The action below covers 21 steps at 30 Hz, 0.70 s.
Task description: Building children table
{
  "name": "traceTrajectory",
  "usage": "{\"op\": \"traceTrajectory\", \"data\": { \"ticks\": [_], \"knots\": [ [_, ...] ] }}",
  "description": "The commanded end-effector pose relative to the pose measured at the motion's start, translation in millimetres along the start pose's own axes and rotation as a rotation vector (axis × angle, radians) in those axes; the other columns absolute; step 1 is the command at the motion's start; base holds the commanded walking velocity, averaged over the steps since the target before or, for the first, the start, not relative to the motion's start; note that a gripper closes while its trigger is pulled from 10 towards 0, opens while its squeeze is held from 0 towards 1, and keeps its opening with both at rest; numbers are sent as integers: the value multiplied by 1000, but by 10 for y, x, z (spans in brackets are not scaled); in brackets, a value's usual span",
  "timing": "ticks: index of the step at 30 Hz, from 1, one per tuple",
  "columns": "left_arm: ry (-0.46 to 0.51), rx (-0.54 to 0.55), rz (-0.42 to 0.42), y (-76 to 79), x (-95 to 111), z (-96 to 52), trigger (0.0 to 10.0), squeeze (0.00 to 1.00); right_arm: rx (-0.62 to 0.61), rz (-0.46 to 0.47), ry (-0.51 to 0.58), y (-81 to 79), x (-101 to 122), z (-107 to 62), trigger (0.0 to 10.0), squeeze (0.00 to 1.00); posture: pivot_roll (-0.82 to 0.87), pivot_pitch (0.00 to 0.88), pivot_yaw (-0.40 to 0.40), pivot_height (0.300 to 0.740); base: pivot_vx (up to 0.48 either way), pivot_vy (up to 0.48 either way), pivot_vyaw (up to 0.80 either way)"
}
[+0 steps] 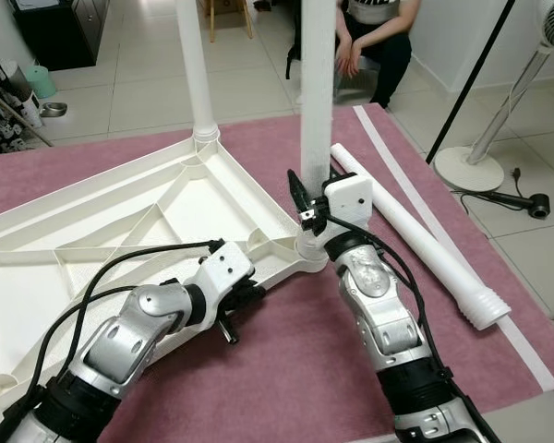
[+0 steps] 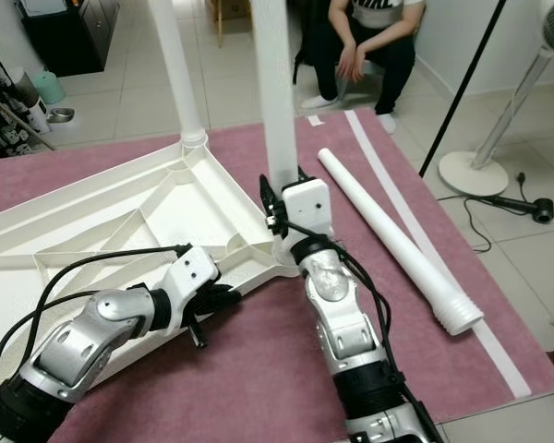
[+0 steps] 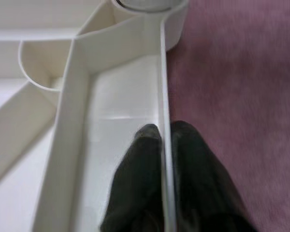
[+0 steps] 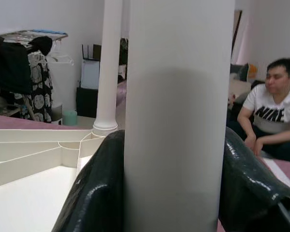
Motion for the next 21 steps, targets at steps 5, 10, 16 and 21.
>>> {"op": "traceTrajectory", "data": {
  "ticks": [5,10,16,21],
  "knots": [
    [168,57,196,-109,554,-224,10000,1000,4,-20,-42,92,-107,-16,10000,0,12,0,79,740,0,0,0],
    [156,40,241,-89,550,-279,10000,0,24,-16,-40,44,-132,-26,10000,0,22,0,68,740,0,0,0],
    [283,69,122,-91,820,-266,10000,0,61,-66,-19,-59,-150,-80,10000,0,25,0,67,740,0,0,0],
    [375,115,33,-155,1028,-252,10000,0,68,-94,-2,-75,-132,-89,10000,0,22,0,67,740,0,0,0]
  ]
}}
Point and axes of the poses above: a point about 5 cm out from each wrist's last joint towards the gripper, its own z axis pointing out of the wrist towards the gripper, its own x axis along the axis of the wrist's last joint, y = z × x, the point moved 5 cm from there along z, pointing out of the wrist towards the gripper, and after that the axes turned 11 degrees about -z, right-handed, at the moved point
